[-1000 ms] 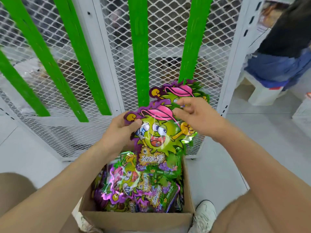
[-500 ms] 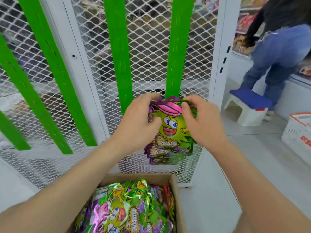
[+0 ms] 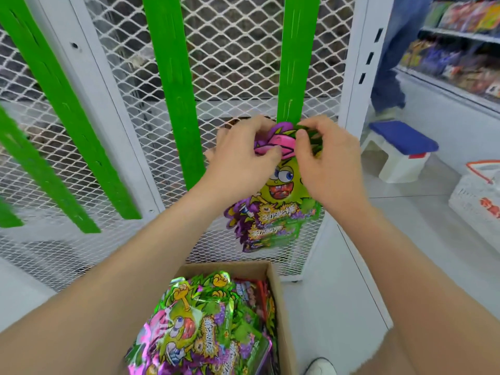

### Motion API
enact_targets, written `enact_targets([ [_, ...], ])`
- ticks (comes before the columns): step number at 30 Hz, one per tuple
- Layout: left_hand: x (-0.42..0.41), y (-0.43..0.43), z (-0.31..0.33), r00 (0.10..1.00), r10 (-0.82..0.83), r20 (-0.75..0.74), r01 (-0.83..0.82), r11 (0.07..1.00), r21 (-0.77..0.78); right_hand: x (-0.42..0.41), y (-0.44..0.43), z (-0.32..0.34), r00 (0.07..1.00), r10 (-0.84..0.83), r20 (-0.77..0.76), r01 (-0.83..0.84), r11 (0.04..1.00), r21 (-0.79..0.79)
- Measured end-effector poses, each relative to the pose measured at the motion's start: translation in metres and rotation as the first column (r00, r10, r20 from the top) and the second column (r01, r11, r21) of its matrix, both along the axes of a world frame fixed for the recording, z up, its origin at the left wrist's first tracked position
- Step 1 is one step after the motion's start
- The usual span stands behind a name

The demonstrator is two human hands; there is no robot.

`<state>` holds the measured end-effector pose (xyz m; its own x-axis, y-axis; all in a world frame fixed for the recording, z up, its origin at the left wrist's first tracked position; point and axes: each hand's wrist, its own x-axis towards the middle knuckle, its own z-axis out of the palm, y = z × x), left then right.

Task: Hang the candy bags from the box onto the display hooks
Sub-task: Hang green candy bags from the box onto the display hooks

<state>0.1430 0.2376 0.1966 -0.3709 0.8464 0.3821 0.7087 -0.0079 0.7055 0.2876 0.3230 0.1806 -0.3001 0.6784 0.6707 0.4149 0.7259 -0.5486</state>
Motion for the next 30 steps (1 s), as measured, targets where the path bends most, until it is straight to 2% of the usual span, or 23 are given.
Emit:
enact_targets([
  [7,-0.001,-0.013,0.004,0.994,-0.081,0.078,0.081,0.997,-0.006,0.010,-0.017,0.009,0.994,0.041,-0.100,-0.048,0.996,-0.070],
  [13,-0.002,-0.028,0.005,0.961,-0.185,0.207,0.181,0.983,0.036,0.007,-0.032,0.010,0.983,0.033,-0.181,-0.035,0.999,-0.009],
  [19,-0.006,-0.033,0.004,0.920,-0.206,0.333,0.214,0.977,0.013,0.003,-0.042,0.008,0.980,0.026,-0.196,-0.040,0.997,-0.071],
  [26,-0.008,-0.038,0.005,0.913,-0.210,0.350,0.233,0.972,-0.024,0.006,-0.040,0.009,0.987,0.046,-0.153,-0.073,0.981,-0.180],
  [30,-0.013,-0.036,-0.009,0.968,-0.166,0.188,0.175,0.984,-0.033,0.012,-0.034,0.002,0.996,0.086,0.017,-0.081,0.975,-0.206],
])
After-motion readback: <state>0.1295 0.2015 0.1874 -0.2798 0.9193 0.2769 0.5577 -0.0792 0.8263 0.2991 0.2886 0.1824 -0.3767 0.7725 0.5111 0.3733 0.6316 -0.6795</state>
